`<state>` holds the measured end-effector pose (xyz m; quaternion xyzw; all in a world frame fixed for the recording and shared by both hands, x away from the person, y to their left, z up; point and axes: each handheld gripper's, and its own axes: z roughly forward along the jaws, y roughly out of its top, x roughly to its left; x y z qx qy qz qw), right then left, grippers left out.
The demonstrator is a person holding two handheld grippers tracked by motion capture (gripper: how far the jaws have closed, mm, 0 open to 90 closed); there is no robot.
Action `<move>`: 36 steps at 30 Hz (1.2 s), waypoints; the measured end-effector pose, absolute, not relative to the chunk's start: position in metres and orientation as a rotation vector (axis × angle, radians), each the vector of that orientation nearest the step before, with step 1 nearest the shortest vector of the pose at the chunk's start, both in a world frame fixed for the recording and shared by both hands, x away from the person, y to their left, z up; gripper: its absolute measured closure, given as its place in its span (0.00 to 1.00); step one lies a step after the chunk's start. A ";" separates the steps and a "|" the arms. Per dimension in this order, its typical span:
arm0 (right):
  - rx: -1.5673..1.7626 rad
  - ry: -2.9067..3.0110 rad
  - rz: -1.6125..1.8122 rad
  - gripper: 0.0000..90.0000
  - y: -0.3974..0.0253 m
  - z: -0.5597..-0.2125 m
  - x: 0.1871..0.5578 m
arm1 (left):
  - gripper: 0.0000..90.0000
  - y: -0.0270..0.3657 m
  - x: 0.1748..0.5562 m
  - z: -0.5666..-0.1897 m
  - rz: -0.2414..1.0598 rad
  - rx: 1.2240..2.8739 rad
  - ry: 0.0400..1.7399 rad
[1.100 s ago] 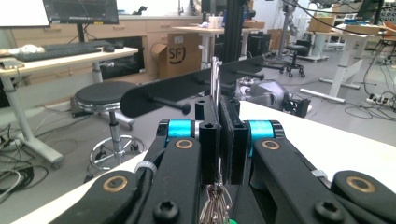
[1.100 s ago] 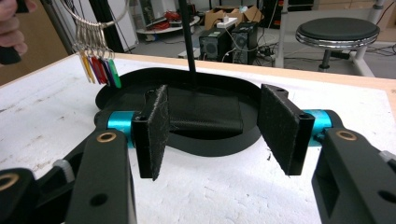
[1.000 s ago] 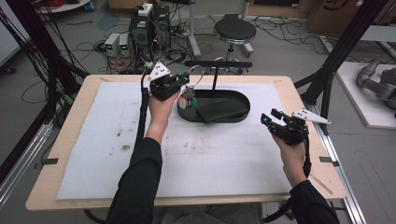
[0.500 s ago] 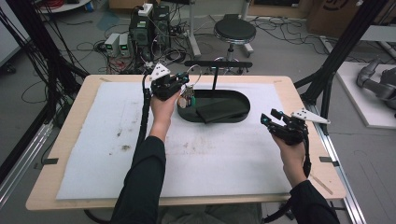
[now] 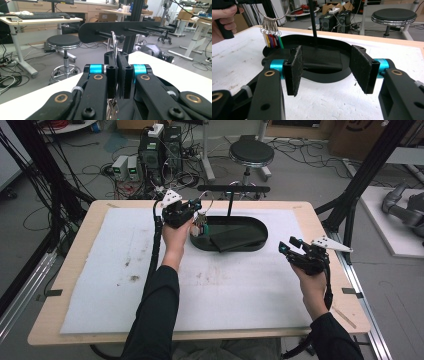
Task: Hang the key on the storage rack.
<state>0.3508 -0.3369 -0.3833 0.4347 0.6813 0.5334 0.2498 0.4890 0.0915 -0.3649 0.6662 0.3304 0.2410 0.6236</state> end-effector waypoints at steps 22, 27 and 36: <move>1.194 1.850 1.489 0.47 -0.352 -0.385 0.352 | 0.36 0.101 0.424 -0.340 0.791 1.675 0.761; 1.208 1.842 1.484 0.45 -0.354 -0.384 0.355 | 0.32 0.113 0.394 -0.340 0.727 1.695 0.731; 1.223 1.797 1.479 0.45 -0.362 -0.379 0.353 | 0.27 0.158 0.346 -0.356 0.677 1.687 0.743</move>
